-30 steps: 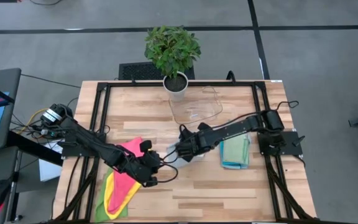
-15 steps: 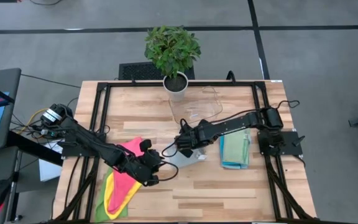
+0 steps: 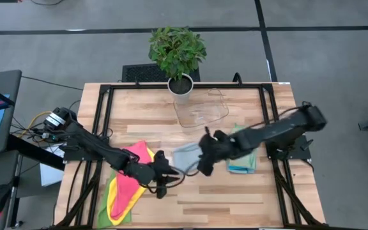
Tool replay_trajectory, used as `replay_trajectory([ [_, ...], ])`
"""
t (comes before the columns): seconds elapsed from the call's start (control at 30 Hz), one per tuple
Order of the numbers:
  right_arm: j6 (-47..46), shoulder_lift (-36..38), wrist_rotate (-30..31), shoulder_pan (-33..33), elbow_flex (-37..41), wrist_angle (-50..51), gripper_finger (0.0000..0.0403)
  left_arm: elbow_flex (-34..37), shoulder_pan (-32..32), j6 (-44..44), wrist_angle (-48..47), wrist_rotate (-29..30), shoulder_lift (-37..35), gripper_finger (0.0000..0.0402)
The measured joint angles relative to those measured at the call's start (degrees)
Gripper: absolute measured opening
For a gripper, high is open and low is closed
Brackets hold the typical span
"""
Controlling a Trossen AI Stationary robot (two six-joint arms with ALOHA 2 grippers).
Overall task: Fold microfiber towels
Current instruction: Fold the gray microfiber cloth
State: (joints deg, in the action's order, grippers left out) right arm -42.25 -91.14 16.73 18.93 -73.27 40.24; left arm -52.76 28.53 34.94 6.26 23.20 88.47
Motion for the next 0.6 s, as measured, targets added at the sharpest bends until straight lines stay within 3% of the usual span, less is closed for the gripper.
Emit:
replay_trajectory([
  [0.13, -3.93, 6.33, 5.05, 4.77, 16.46, -22.28, 0.0130, 5.64, -2.42, 3.18, 10.22, 1.67, 2.51, 0.0093],
  [0.27, -7.72, 7.58, 6.15, 7.65, 27.62, -37.49, 0.0109, 8.36, -4.83, 6.14, 19.43, -1.58, 6.16, 0.0093],
  [0.37, -11.31, 6.65, 6.48, 9.37, 32.41, -39.26, 0.0096, 8.41, -5.76, 6.32, 21.11, -4.53, 9.22, 0.0093],
  [0.6, -11.44, 2.38, 7.61, 8.34, 34.30, -39.76, 0.0072, 7.49, -7.99, 8.96, 16.52, -3.18, 12.59, 0.0093],
])
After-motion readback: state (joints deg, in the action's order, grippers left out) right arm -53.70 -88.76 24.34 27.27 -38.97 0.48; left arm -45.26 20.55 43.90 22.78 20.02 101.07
